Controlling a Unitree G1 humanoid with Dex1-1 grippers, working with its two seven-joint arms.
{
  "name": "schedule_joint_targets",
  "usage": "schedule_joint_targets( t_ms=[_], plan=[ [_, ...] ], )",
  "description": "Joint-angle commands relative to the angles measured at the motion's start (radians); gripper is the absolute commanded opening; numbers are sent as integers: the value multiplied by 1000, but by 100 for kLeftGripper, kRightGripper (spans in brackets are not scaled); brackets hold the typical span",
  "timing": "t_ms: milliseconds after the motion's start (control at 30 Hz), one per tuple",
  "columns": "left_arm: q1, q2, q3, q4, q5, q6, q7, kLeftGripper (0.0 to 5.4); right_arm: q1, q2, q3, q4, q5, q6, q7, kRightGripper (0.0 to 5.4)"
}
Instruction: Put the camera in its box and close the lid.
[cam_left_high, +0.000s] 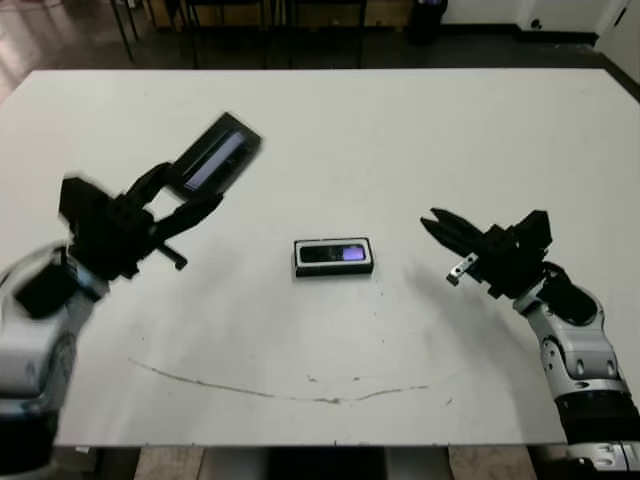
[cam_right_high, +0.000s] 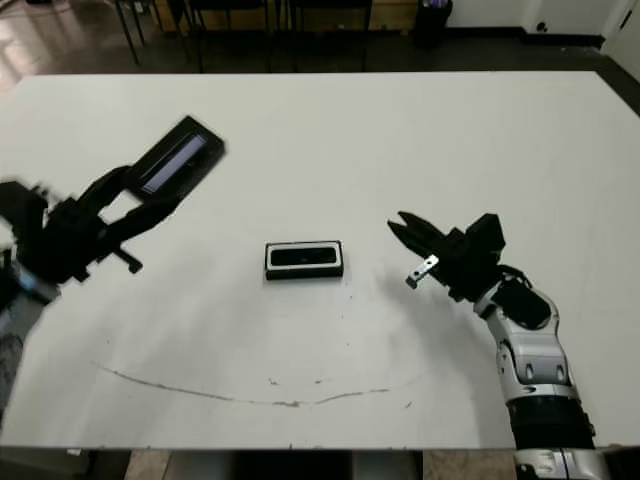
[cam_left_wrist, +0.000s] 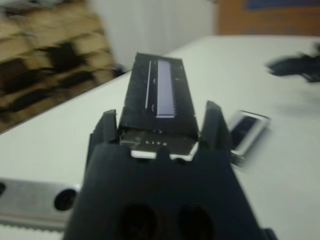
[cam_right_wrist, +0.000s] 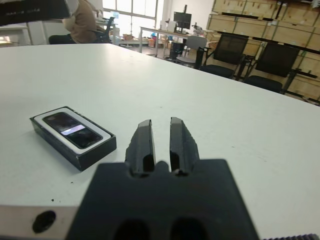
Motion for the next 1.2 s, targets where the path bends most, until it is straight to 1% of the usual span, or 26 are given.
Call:
schedule_joint_targets(
  t_ms=[33, 100, 167, 267, 367, 500, 600, 700, 800, 933, 1067, 1200],
  plan=[
    [-124, 57, -77, 151, -1, 27, -188, 78, 1, -13, -12, 5, 17, 31, 10, 0],
    [-198, 58, -119, 241, 13, 24, -271, 78, -2, -18, -15, -1, 21, 45, 10, 0],
    [-247, 45, -143, 313, 28, -10, -328, 78, -6, -21, -18, -3, 28, 55, 12, 0],
    [-299, 20, -176, 398, 50, -45, -380, 78, -16, -22, -30, 0, 50, 69, 21, 0],
    [-336, 1, -203, 458, 67, -46, -413, 78, -39, -20, -45, 34, 81, 71, 50, 0],
    [-358, -15, -222, 493, 93, -58, -426, 78, -53, -24, -52, 55, 90, 75, 66, 0],
    [-369, -28, -224, 525, 96, -71, -437, 78, -56, -25, -53, 69, 83, 55, 76, 0],
    [-377, -37, -228, 551, 111, -101, -437, 78, -57, -26, -52, 70, 73, 54, 70, 0],
    [-390, -49, -227, 585, 108, -93, -457, 78, -58, -25, -52, 67, 78, 66, 70, 0],
    [-409, -64, -234, 631, 110, -85, -490, 78, -62, -24, -49, 77, 67, 46, 73, 0],
    [-424, -88, -241, 688, 122, -103, -511, 78, -62, -26, -45, 76, 60, 54, 71, 0],
    [-452, -115, -251, 765, 136, -88, -545, 78, -57, -27, -44, 63, 54, 70, 59, 0]
  ],
)
